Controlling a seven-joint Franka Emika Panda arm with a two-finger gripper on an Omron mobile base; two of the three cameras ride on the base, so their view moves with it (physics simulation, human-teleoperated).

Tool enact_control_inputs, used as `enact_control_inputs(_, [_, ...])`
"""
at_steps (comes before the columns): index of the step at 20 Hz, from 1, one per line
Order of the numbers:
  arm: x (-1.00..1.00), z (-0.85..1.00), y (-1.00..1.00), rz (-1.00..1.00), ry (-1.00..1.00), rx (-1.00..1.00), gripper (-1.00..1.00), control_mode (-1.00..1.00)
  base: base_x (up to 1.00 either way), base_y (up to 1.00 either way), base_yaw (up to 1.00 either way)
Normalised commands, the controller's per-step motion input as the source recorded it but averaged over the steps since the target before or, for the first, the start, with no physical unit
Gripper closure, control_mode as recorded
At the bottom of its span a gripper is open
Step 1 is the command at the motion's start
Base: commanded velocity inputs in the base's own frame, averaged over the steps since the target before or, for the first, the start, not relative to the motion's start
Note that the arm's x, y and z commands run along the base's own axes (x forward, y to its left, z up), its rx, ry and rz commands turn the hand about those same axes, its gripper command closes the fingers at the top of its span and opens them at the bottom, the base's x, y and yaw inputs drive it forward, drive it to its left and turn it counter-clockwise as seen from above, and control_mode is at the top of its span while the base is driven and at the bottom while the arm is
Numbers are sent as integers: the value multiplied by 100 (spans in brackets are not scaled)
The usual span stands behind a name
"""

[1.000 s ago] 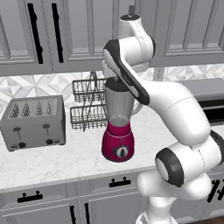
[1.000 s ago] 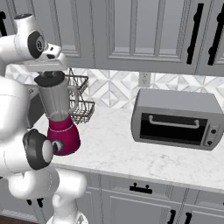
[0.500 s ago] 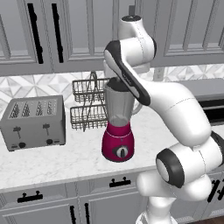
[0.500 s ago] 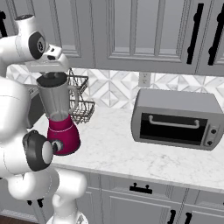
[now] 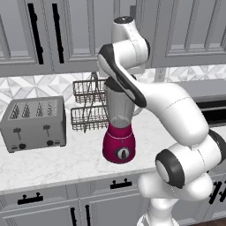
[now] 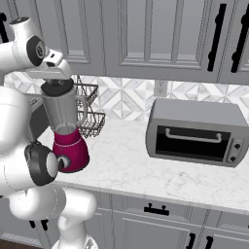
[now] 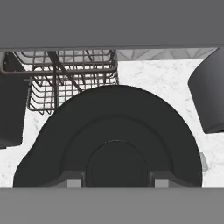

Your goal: Close the lid blender by securely placing the lid on top.

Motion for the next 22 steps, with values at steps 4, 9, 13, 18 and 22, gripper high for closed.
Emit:
enact_control_inputs(4, [7, -11, 26, -9, -7, 0, 100, -100, 0, 0, 0])
enact_control_inputs(9, [-22, -26, 7, -1, 4, 3, 100, -100, 0, 0, 0])
enact_control_inputs(13, [-34, -13, 0, 0, 5, 2, 100, -100, 0, 0, 0])
enact_control_inputs(18, [-14, -2, 0, 0, 8, 1, 100, -100, 0, 0, 0])
enact_control_inputs(22, [16, 0, 6, 0, 18, 0, 100, -100, 0, 0, 0])
